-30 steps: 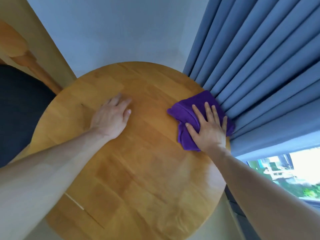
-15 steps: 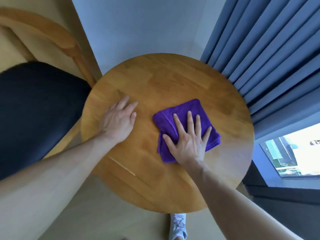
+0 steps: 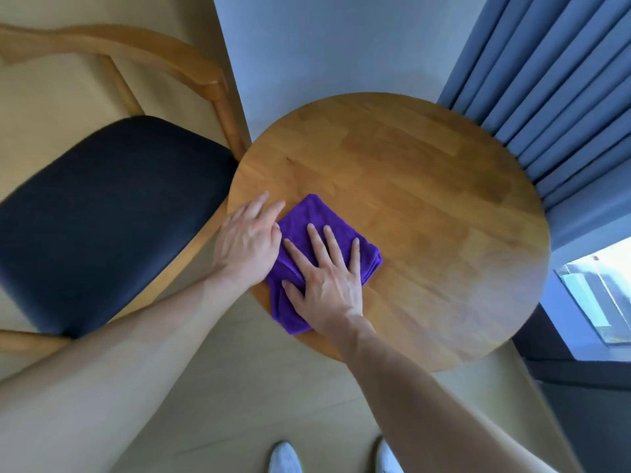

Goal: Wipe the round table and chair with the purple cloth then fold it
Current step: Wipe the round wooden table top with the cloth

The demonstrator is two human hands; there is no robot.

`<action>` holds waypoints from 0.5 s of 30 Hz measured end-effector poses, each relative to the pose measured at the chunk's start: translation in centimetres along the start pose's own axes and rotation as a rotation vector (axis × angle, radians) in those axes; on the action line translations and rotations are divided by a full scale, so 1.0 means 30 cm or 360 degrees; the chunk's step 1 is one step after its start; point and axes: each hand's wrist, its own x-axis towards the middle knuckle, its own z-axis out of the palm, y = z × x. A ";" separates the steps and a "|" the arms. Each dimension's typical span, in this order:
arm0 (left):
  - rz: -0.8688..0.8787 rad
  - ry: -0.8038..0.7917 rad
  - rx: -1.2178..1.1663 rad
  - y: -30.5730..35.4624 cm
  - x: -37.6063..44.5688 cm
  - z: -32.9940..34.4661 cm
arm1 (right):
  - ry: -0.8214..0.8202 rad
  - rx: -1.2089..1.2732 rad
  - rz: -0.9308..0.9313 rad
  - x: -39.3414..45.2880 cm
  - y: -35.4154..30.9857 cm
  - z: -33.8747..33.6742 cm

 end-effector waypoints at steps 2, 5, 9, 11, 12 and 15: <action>0.0036 -0.0001 0.0010 0.063 0.006 0.019 | 0.0008 -0.0018 0.0003 -0.046 0.110 -0.023; 0.0017 -0.0018 -0.0021 0.164 0.016 0.065 | 0.0012 -0.0075 0.0093 -0.114 0.359 -0.081; -0.0060 -0.0116 -0.0112 0.351 0.021 0.143 | -0.0052 -0.0128 0.0344 -0.205 0.761 -0.177; -0.0052 -0.0158 -0.0143 0.448 0.024 0.171 | -0.0056 -0.0155 0.0436 -0.240 0.901 -0.207; -0.0037 -0.0163 -0.0151 0.491 0.023 0.181 | -0.0048 -0.0151 0.0459 -0.255 0.948 -0.216; 0.0006 -0.0176 -0.0134 0.580 0.014 0.207 | -0.0016 -0.0079 0.0444 -0.272 1.020 -0.221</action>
